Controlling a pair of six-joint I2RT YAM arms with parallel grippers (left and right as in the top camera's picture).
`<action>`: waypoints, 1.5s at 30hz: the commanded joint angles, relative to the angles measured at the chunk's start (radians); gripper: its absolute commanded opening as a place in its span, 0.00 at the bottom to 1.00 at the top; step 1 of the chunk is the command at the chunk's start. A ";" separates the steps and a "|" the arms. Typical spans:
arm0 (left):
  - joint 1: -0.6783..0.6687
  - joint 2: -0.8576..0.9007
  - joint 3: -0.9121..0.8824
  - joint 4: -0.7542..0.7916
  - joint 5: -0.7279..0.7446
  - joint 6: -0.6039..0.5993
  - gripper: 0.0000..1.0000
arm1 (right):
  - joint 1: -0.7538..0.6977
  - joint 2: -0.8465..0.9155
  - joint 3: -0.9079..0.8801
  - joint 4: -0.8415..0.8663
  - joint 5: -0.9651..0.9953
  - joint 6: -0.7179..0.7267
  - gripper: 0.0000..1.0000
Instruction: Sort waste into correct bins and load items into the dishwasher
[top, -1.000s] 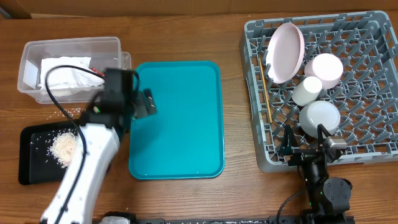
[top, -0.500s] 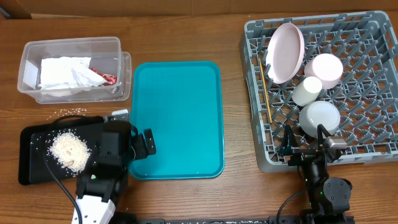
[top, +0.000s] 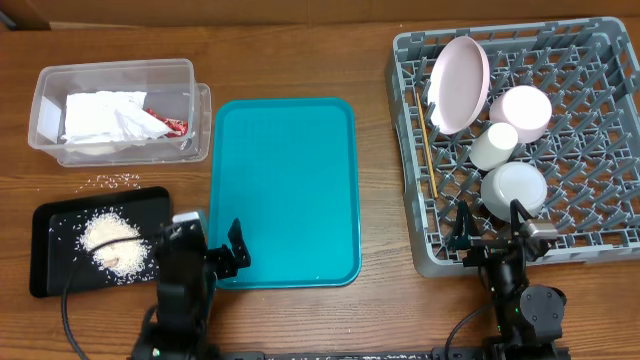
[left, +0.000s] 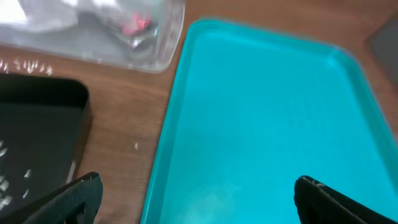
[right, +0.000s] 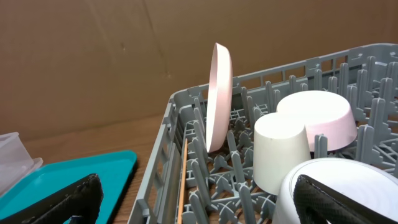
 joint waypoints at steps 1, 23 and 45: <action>0.000 -0.080 -0.081 0.096 0.003 0.019 1.00 | -0.003 -0.010 -0.010 0.003 0.006 -0.004 1.00; 0.080 -0.370 -0.214 0.284 0.105 0.084 1.00 | -0.003 -0.010 -0.010 0.003 0.006 -0.004 1.00; 0.117 -0.359 -0.213 0.281 0.154 0.186 1.00 | -0.003 -0.010 -0.010 0.003 0.006 -0.004 1.00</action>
